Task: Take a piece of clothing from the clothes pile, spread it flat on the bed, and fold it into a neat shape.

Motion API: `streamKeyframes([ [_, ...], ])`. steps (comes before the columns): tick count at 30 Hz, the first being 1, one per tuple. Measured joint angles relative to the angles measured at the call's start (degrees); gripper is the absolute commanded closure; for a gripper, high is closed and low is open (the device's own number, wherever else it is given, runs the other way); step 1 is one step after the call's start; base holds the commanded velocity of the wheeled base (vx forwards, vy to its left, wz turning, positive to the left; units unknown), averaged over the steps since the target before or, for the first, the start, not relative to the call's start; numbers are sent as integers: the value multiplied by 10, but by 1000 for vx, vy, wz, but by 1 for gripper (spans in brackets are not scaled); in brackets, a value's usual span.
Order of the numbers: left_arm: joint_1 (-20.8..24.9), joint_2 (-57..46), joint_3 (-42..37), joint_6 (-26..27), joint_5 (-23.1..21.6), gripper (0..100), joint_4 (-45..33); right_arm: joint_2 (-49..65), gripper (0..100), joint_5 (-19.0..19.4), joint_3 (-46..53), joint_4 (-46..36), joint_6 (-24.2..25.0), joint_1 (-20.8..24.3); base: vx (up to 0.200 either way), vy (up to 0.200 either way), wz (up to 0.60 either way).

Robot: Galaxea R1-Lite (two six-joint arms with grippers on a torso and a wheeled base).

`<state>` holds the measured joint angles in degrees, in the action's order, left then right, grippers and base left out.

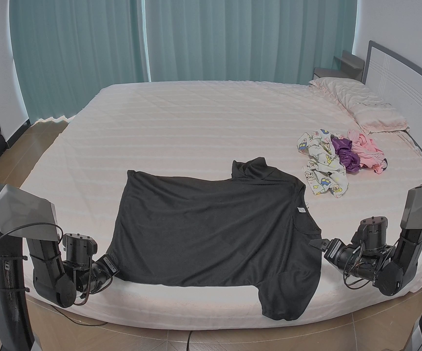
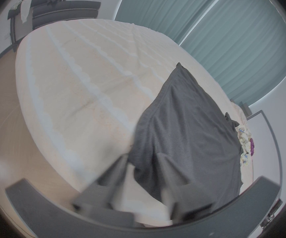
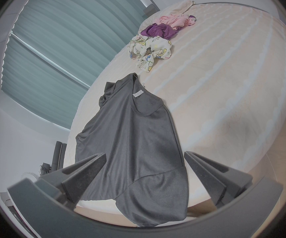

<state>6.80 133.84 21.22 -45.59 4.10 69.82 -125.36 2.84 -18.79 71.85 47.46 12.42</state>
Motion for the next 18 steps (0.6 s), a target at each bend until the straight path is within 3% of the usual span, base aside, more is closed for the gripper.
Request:
streamKeyframes([
  [4,-5,2,-10,30,7,100,-4,-4,0,-1,5,0,-12,0,0,0,0],
  [8,-14,-1,-39,58,10,100,-1,-7,0,-2,16,0,-59,-1,0,0,0],
  [18,-25,-7,-61,64,10,100,31,-43,0,1,30,1,-137,-9,0,0,0],
])
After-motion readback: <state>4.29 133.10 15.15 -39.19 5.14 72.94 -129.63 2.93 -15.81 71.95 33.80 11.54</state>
